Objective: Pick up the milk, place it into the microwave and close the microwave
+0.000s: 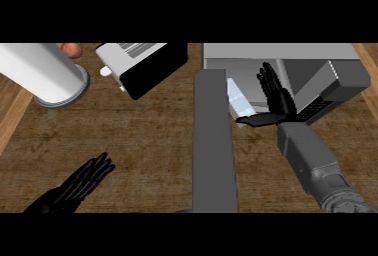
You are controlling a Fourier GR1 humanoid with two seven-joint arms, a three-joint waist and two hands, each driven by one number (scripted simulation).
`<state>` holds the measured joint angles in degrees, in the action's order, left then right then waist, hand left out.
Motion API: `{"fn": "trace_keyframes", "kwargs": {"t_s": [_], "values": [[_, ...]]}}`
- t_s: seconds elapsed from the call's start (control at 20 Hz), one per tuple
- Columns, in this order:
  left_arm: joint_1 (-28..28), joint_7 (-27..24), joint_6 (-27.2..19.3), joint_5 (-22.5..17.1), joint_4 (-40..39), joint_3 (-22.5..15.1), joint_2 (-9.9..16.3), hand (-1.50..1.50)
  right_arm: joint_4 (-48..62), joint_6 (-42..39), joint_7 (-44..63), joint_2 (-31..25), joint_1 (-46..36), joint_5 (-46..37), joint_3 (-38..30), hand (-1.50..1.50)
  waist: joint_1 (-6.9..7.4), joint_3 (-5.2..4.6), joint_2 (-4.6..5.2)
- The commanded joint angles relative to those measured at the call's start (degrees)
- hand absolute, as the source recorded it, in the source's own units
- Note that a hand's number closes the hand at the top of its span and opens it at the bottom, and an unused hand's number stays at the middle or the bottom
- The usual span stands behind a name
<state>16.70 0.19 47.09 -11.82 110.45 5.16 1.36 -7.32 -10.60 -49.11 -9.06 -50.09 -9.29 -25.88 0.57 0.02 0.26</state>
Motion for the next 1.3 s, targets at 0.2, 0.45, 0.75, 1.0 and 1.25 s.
{"fn": "trace_keyframes", "kwargs": {"t_s": [0.2, 0.45, 0.75, 1.0, 1.25], "values": [[-4.16, -7.29, -0.71, 8.97, -8.17, -2.66, -0.29, 1.50, -4.52, -1.12, -6.20, 4.59, 14.16, -1.66, 4.60, -1.50, -1.78, -0.11, -0.74], [-9.42, -7.83, -8.95, 14.61, -12.50, -8.21, -1.35, 1.50, -8.97, -1.93, -5.73, 3.12, 21.74, -1.68, 6.11, -1.50, -4.05, -0.26, -1.23], [-9.72, -8.20, -9.91, 20.40, -13.04, -11.54, -0.91, 1.50, -18.75, -5.23, -6.41, 0.22, 33.81, 0.39, 6.78, -1.50, -3.49, -0.25, -1.24], [-16.57, -14.72, -12.94, 26.50, -23.75, -13.88, -1.35, 1.50, -29.07, -9.53, -6.86, -2.12, 43.29, 3.78, 6.65, -1.50, -4.01, -0.31, -0.86], [-19.13, -18.82, -20.11, 28.12, -30.56, -21.90, -1.36, 1.50, -40.96, -15.88, -4.05, -4.62, 52.42, 8.04, 7.49, -1.50, -4.16, -0.33, -0.69]]}}
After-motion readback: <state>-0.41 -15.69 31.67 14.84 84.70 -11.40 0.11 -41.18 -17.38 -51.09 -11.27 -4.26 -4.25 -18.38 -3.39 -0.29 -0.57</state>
